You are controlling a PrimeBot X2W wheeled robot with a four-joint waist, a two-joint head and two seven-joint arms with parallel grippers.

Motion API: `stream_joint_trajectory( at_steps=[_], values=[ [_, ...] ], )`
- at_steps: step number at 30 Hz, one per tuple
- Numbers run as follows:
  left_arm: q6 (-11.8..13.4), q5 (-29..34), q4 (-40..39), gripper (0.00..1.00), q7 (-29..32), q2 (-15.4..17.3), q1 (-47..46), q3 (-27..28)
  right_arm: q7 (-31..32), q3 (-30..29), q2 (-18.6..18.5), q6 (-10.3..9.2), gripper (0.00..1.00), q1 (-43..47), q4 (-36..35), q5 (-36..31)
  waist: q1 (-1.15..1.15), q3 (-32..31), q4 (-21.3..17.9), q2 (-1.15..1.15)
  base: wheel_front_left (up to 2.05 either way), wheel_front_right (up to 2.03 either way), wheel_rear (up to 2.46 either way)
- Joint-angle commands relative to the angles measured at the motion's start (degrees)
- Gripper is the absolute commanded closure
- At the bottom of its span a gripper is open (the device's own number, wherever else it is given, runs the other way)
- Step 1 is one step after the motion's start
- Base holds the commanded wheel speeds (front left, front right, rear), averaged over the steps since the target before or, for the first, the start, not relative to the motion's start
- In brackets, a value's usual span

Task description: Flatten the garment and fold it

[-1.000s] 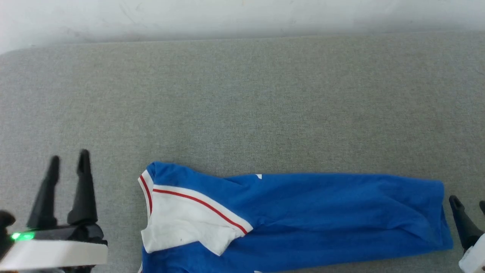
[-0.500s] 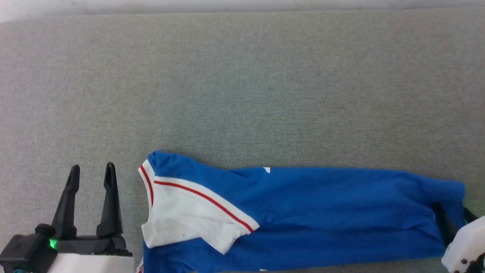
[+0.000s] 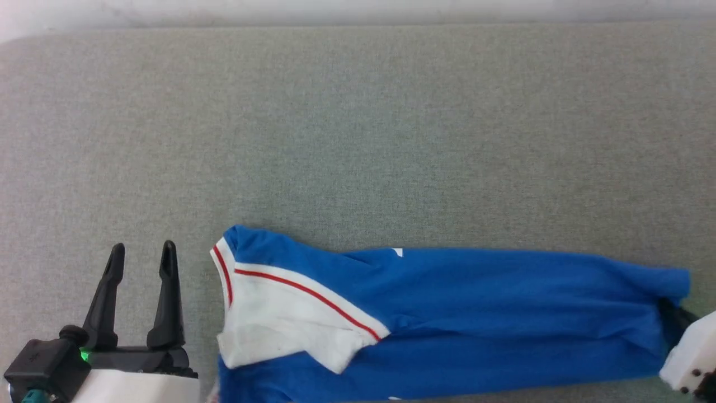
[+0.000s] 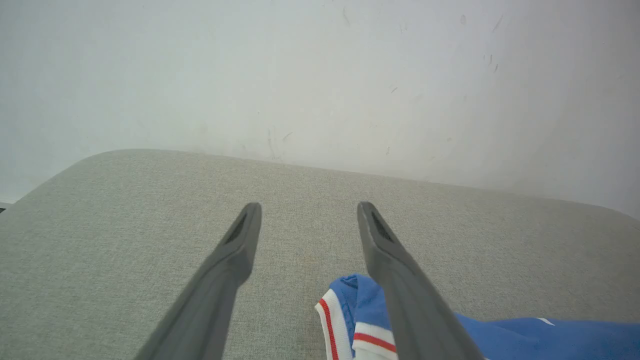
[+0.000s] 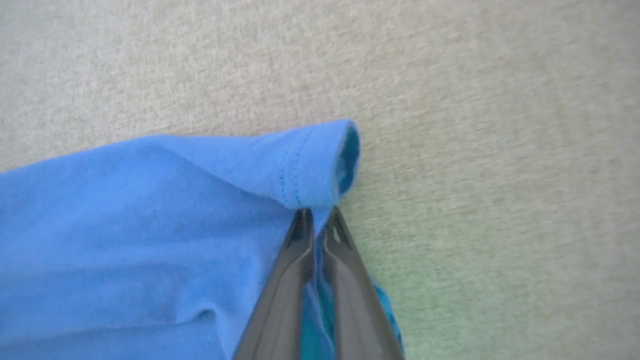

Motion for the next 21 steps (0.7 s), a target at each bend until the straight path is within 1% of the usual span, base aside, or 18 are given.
stream_joint_trajectory(
  at_steps=[1,6,10,12,13,15,19,21],
  values=[
    [-0.4,-0.2,0.1,0.00,0.2,0.2,-0.1,-0.1,-0.3,-1.0,-0.1,-0.08,1.00,-1.2,-0.3,-1.2,-0.01,-1.4,-0.7,0.00,0.00,0.00,0.00],
    [-0.3,-0.4,0.4,0.00,0.9,0.2,0.5,-0.8,-0.7,-5.8,-2.2,-0.08,1.00,-3.4,-0.9,-4.8,-0.01,-4.1,-0.8,0.00,0.00,0.00,0.00],
    [-0.4,-0.3,0.8,0.00,1.5,0.3,1.2,-1.6,-0.5,-10.1,-6.2,-0.08,1.00,-2.9,0.8,-7.4,-0.01,-5.9,-0.3,0.00,0.00,0.00,0.00],
    [-0.4,-0.2,1.0,0.00,1.8,0.4,1.5,-2.0,-0.3,-10.6,-6.7,-0.08,1.00,-2.4,1.0,-7.3,-0.01,-6.7,0.1,0.00,0.00,0.00,0.00],
    [-0.2,-0.1,1.0,0.00,1.9,0.3,1.7,-2.1,0.2,-10.5,-6.2,-0.08,1.00,-2.2,0.9,-6.5,-0.01,-7.0,0.2,0.00,0.00,0.00,0.00],
    [-0.1,-0.3,1.1,0.00,2.0,0.1,1.9,-2.3,2.2,-9.0,-4.7,-0.08,1.00,-1.5,-0.3,-4.5,-0.01,-7.6,0.5,0.00,0.00,0.00,0.00],
    [0.0,-0.7,1.6,0.00,2.1,-0.5,2.4,-3.0,7.9,-1.5,-2.1,-0.08,1.00,1.9,-5.1,0.7,-0.01,-8.7,1.2,0.00,0.00,0.00,0.00],
    [0.0,-0.9,1.8,0.00,2.1,-0.7,2.5,-3.2,10.5,3.1,-1.1,-0.08,1.00,3.2,-8.1,4.0,-0.01,-9.0,1.4,0.00,0.00,0.00,0.00]
  ],
)
